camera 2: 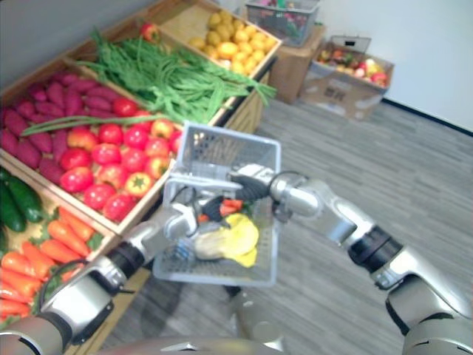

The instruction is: Pick vegetable in the basket

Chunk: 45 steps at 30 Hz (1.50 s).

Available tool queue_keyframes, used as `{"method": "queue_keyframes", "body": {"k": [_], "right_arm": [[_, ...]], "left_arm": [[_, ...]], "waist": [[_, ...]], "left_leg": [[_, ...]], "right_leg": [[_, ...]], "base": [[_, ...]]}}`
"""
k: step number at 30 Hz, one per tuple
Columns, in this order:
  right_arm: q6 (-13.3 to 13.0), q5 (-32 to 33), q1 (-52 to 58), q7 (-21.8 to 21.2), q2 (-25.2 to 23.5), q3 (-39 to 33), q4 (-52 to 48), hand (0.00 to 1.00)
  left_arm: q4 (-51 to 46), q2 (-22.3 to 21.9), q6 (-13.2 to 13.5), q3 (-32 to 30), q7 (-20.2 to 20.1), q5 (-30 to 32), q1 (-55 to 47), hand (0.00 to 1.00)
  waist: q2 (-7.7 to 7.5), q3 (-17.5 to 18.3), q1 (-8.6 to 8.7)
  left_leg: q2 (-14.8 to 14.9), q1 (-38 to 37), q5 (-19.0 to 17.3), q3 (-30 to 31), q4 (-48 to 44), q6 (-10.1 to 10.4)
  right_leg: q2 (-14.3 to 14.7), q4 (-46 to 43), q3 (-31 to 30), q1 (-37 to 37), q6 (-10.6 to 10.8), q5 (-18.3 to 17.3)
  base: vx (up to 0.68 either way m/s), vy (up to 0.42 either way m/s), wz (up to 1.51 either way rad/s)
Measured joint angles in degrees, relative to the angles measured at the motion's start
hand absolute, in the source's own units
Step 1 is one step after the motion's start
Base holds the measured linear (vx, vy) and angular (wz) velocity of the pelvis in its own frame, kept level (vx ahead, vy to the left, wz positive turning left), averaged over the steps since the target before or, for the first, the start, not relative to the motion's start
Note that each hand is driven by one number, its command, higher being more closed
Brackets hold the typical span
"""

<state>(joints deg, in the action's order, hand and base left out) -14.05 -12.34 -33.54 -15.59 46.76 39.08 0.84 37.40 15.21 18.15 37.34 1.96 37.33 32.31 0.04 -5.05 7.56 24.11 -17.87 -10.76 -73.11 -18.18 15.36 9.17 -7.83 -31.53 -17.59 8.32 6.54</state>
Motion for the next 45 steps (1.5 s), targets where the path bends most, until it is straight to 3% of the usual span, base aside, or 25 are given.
{"method": "queue_keyframes", "body": {"k": [8,15,17,22,24,26,29,34,38,41,45], "right_arm": [[0.42,0.0,1.76,0.02,-0.01,-1.3,-0.1,1.0],[0.31,-0.88,10.43,0.14,-0.64,-13.5,0.32,1.0],[-0.26,-1.51,13.67,0.25,-2.3,-18.52,1.77,1.0],[-1.4,-4.02,19.52,1.77,-8.02,-25.52,4.82,1.0],[-0.2,-5.78,21.39,4.12,-10.48,-28.65,11.6,1.0],[4.03,-7.62,22.28,5.59,-13.11,-33.9,20.09,1.0],[6.48,-8.68,24.01,6.81,-14.01,-38.76,24.63,1.0],[8.66,-10.1,29.66,9.87,-15.96,-51.34,28.22,1.0],[8.82,-9.13,32.63,13.54,-18.68,-60.27,29.89,1.0],[8.87,-7.22,35.89,15.35,-20.81,-66.42,32.91,1.0],[9.53,-4.06,40.37,15.97,-26.19,-73.73,39.34,1.0]], "left_arm": [[-1.4,-0.02,0.0,0.1,-0.17,-0.01,0.0,0.0],[-18.02,0.51,0.13,7.05,-2.51,-0.73,0.48,0.0],[-24.48,1.08,0.79,11.11,-3.99,-1.25,0.86,0.0],[-32.45,4.71,-0.6,14.18,-7.2,-6.42,2.31,0.0],[-40.29,7.36,1.02,16.53,-7.32,-10.82,2.55,0.0],[-51.32,7.49,5.81,20.57,-7.35,-14.45,3.7,0.0],[-56.05,7.84,8.62,23.4,-7.39,-17.8,4.03,0.0],[-58.88,14.21,8.74,25.46,-7.35,-21.62,4.3,0.0],[-62.74,14.97,8.77,25.75,-7.23,-23.83,4.56,0.0],[-64.38,16.42,8.77,25.52,-6.9,-25.09,4.49,0.0],[-67.89,18.73,8.68,18.06,-6.34,-25.9,-1.26,0.0]], "waist": [[-0.47,-0.12,-0.11],[-0.56,-0.07,-0.66],[-0.57,-0.06,-1.56],[-0.77,0.09,-2.37],[-0.81,0.14,-3.51],[-0.78,0.16,-5.23],[-0.72,0.21,-6.28],[-0.84,0.83,-6.47],[-0.53,1.83,-7.25],[-1.1,2.64,-7.85],[-2.43,3.77,-8.47]], "left_leg": [[0.08,0.24,-0.37,1.01,-0.08,-0.11],[-0.09,3.47,-0.72,5.92,-0.16,-0.17],[0.43,4.84,-1.08,8.68,-1.05,-0.43],[1.66,9.56,-1.98,15.5,-3.6,-1.21],[2.06,11.89,-2.48,18.36,-4.93,-1.59],[2.71,15.01,-2.88,22.26,-6.86,-2.47],[2.99,17.4,-3.22,25.72,-8.21,-2.99],[2.02,22.04,-3.34,32.59,-9.12,-4.05],[0.54,24.79,-2.81,36.92,-8.75,-4.89],[-2.06,26.09,-1.45,41.09,-6.64,-5.96],[-5.86,28.57,1.31,47.09,-2.98,-6.89]], "right_leg": [[-1.04,0.89,0.98,1.01,0.04,-0.03],[-3.68,1.01,4.57,1.17,0.25,0.3],[-4.9,1.26,6.74,1.74,0.26,0.3],[-7.46,1.72,11.78,2.23,0.3,0.24],[-8.7,1.86,14.0,2.26,0.31,0.23],[-10.12,2.3,17.12,2.58,0.31,0.24],[-11.22,2.85,19.76,3.64,0.32,0.25],[-13.89,3.67,25.45,4.87,0.33,0.24],[-15.67,3.92,29.18,5.99,0.7,-0.05],[-18.02,3.87,33.36,7.81,1.08,-0.86],[-20.91,3.67,39.66,9.31,1.38,-2.21]], "base": [[-0.02,-0.005,0.08],[-0.03,-0.004,0.3],[-0.04,-0.015,0.55],[-0.08,-0.038,0.64],[-0.07,-0.02,0.65],[-0.06,-0.006,0.73],[-0.05,0.021,0.56],[-0.04,0.039,0.59],[-0.02,0.043,0.56],[0.0,0.054,0.8],[0.02,0.025,0.84]]}}
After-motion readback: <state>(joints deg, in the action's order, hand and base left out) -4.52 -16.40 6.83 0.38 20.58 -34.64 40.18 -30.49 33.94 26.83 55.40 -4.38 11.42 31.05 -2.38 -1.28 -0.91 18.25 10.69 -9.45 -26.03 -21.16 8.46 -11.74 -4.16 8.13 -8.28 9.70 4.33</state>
